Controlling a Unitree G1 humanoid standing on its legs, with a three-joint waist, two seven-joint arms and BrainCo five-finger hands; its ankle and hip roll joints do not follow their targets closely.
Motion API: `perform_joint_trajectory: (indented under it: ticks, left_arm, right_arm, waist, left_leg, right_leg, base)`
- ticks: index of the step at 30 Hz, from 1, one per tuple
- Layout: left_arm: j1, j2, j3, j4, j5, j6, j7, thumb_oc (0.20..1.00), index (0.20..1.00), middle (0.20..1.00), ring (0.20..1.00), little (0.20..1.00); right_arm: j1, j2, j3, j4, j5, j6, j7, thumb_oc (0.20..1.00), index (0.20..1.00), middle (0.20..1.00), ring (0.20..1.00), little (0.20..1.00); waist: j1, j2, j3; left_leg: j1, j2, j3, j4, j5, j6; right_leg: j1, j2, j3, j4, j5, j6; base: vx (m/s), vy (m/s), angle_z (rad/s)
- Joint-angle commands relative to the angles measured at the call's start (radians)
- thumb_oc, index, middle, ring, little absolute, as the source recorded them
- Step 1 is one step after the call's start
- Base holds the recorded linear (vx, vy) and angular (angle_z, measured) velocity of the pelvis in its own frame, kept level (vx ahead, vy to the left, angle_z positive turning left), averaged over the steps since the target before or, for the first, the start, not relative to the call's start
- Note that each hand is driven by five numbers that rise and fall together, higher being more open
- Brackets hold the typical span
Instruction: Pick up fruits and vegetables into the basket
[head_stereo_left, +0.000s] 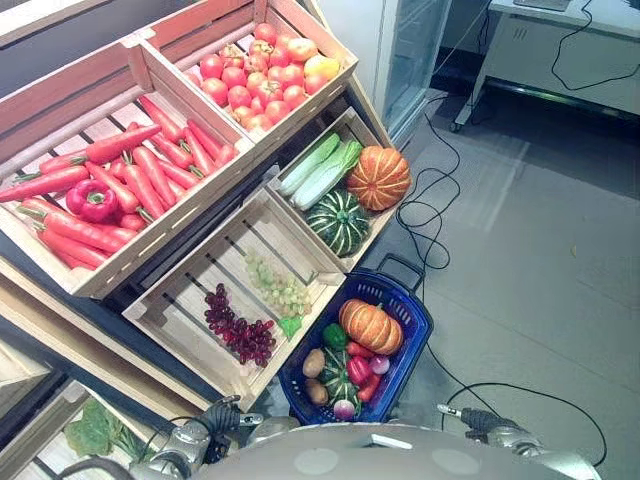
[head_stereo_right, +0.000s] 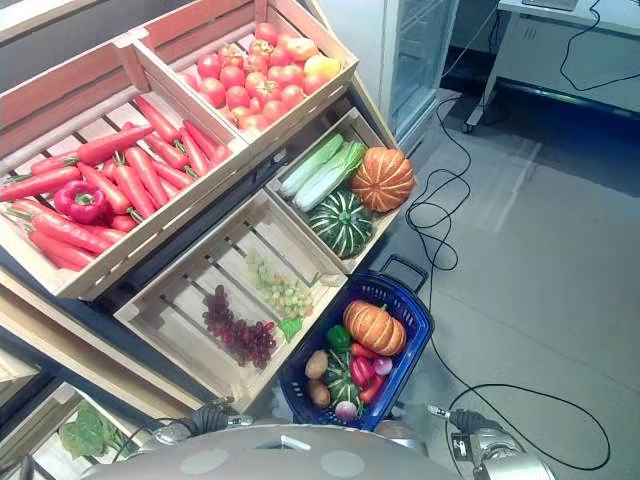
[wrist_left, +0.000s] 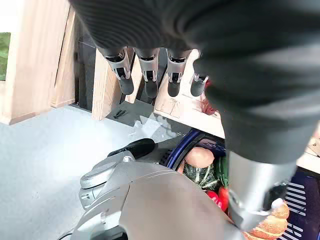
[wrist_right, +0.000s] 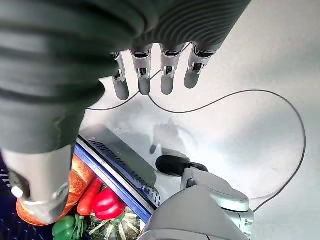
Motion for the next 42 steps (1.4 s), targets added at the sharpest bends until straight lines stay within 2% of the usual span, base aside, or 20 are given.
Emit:
perform_joint_trajectory:
  ticks: [1, 4, 22, 33, 37, 42]
  left_arm:
    - [-0.065, 0.026, -0.001, 0.039, 0.006, -0.004, -0.013, 1.000, 1.000, 1.000, 1.000, 1.000]
    - [-0.064, 0.026, 0.001, 0.035, -0.028, -0.006, -0.020, 1.000, 1.000, 1.000, 1.000, 1.000]
    - [-0.067, 0.024, 0.015, 0.035, -0.025, -0.013, -0.010, 1.000, 1.000, 1.000, 1.000, 1.000]
    - [-0.058, 0.023, 0.016, 0.026, -0.062, -0.018, -0.015, 1.000, 1.000, 1.000, 1.000, 1.000]
    - [-0.051, 0.029, 0.012, 0.010, -0.112, -0.031, -0.025, 1.000, 1.000, 1.000, 1.000, 1.000]
    - [-0.105, 0.029, -0.017, -0.025, -0.225, -0.095, -0.045, 1.000, 1.000, 1.000, 1.000, 1.000]
  right_arm:
    - [-0.058, 0.011, 0.011, 0.050, 0.001, -0.005, -0.013, 1.000, 1.000, 1.000, 1.000, 1.000]
    - [-0.058, 0.008, 0.010, 0.050, 0.001, -0.003, -0.012, 1.000, 1.000, 1.000, 1.000, 1.000]
    - [-0.053, 0.014, 0.006, 0.044, 0.004, 0.000, -0.019, 1.000, 1.000, 1.000, 1.000, 1.000]
    - [-0.045, 0.007, -0.003, 0.040, 0.011, 0.006, -0.021, 1.000, 1.000, 1.000, 1.000, 1.000]
    - [-0.037, 0.001, -0.003, 0.028, 0.021, 0.002, -0.026, 1.000, 1.000, 1.000, 1.000, 1.000]
    - [-0.101, -0.015, 0.015, 0.012, 0.061, -0.010, -0.045, 1.000, 1.000, 1.000, 1.000, 1.000]
  waist:
    - [0.023, -0.045, 0.016]
    - [0.024, -0.045, 0.016]
    - [0.027, -0.049, 0.014]
    - [0.026, -0.048, 0.032]
    - [0.022, -0.043, 0.061]
    - [0.017, -0.024, 0.154]
  left_leg:
    - [0.021, 0.002, 0.031, 0.005, -0.093, -0.011]
    - [0.021, 0.003, 0.033, 0.005, -0.093, -0.011]
    - [0.021, 0.002, 0.031, 0.005, -0.092, -0.010]
    - [0.003, 0.003, 0.027, 0.005, -0.086, -0.009]
    - [-0.038, 0.004, 0.026, 0.005, -0.070, -0.009]
    - [-0.142, -0.005, 0.008, 0.005, -0.035, -0.006]
  right_leg:
    - [-0.031, -0.092, 0.041, 0.003, 0.030, 0.120]
    - [-0.030, -0.092, 0.040, 0.003, 0.030, 0.121]
    - [-0.028, -0.092, 0.041, 0.003, 0.030, 0.120]
    - [-0.046, -0.090, 0.048, 0.003, 0.038, 0.122]
    - [-0.088, -0.089, 0.054, 0.003, 0.052, 0.123]
    - [-0.194, -0.081, 0.060, 0.003, 0.081, 0.115]
  base:
    - [-0.23, 0.023, 0.03]
    - [0.00, 0.000, 0.00]
    - [0.00, 0.000, 0.00]
    - [0.01, -0.004, 0.00]
    - [0.00, -0.016, -0.01]
    - [-0.22, -0.013, -0.03]
